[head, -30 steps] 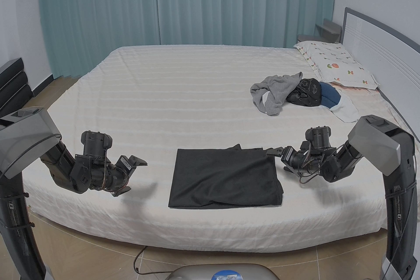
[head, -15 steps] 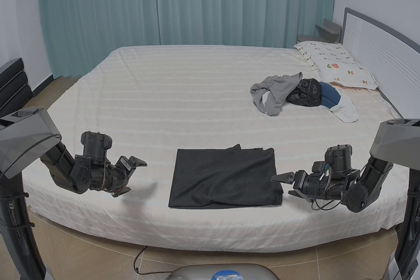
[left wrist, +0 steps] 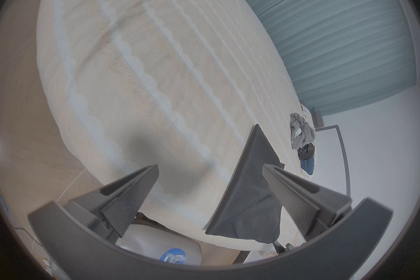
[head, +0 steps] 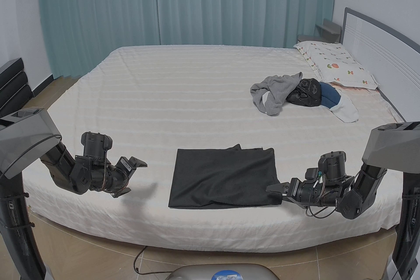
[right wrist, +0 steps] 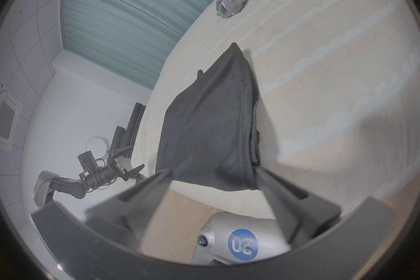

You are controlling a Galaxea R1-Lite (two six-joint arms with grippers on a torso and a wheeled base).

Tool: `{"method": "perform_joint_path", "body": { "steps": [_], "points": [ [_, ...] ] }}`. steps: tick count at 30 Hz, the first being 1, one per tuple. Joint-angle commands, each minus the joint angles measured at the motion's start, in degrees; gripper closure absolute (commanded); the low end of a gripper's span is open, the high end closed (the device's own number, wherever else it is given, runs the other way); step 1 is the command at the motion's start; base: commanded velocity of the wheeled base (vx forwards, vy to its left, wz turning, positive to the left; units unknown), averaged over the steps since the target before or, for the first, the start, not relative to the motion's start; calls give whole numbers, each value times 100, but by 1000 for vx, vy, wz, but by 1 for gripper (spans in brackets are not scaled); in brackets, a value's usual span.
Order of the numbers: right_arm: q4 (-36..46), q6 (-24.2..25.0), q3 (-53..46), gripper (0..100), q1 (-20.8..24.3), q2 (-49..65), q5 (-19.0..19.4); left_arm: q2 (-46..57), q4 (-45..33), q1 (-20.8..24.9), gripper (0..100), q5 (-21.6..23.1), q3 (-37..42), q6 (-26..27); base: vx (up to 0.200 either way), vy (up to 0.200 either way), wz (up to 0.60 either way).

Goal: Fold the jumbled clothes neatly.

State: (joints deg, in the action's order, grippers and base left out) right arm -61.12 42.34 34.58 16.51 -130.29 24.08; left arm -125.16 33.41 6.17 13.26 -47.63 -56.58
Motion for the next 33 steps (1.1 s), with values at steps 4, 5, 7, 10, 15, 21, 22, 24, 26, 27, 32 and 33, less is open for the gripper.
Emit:
{"method": "perform_joint_path", "body": {
  "steps": [4, 5, 7, 10, 15, 21, 22, 24, 26, 27, 32, 33],
  "points": [
    [-14, -50, -48, 100, -86, -172, -8, 0, -2, -2, 0, 1, -1, -3, 0, 0, 0],
    [-14, -68, -57, 100, -86, -172, -8, 0, -2, -2, 0, 1, -1, -3, 0, 0, 0],
    [-14, -112, -136, 100, -86, -154, -17, 0, -2, -2, 0, 1, -10, -3, 0, 0, 0],
    [-14, -182, -242, 100, -121, -93, -26, -8, -2, -2, 0, 1, -1, -3, 0, 0, 0],
    [-14, -252, -330, 100, -192, -31, -26, -8, -2, -2, 0, 1, -10, -3, 0, 0, 0],
    [-14, -402, -391, 100, -297, -40, -26, 0, -2, -2, 0, 1, -10, -3, 0, 0, 0],
    [-22, -402, -400, 100, -306, -40, -26, 0, -2, -10, 0, 1, -10, -3, 0, 0, 0],
    [-14, -402, -400, 100, -306, -40, -17, 0, -2, -2, 0, 1, -10, -3, 0, 0, 0],
    [-14, -402, -400, 100, -306, -40, -17, 0, -2, -10, 0, 1, -10, -3, 0, 0, 0],
    [-14, -402, -400, 100, -306, -49, -17, 0, -2, -10, 0, 1, -10, -3, 0, 0, 0],
    [-5, -419, -453, 100, -306, -40, -26, 0, -2, -10, 0, 1, -10, -3, 0, 0, 0],
    [-5, -446, -479, 100, -306, -40, -26, 0, -2, -10, 0, 1, -10, -11, 0, 0, 0]
  ]
}}
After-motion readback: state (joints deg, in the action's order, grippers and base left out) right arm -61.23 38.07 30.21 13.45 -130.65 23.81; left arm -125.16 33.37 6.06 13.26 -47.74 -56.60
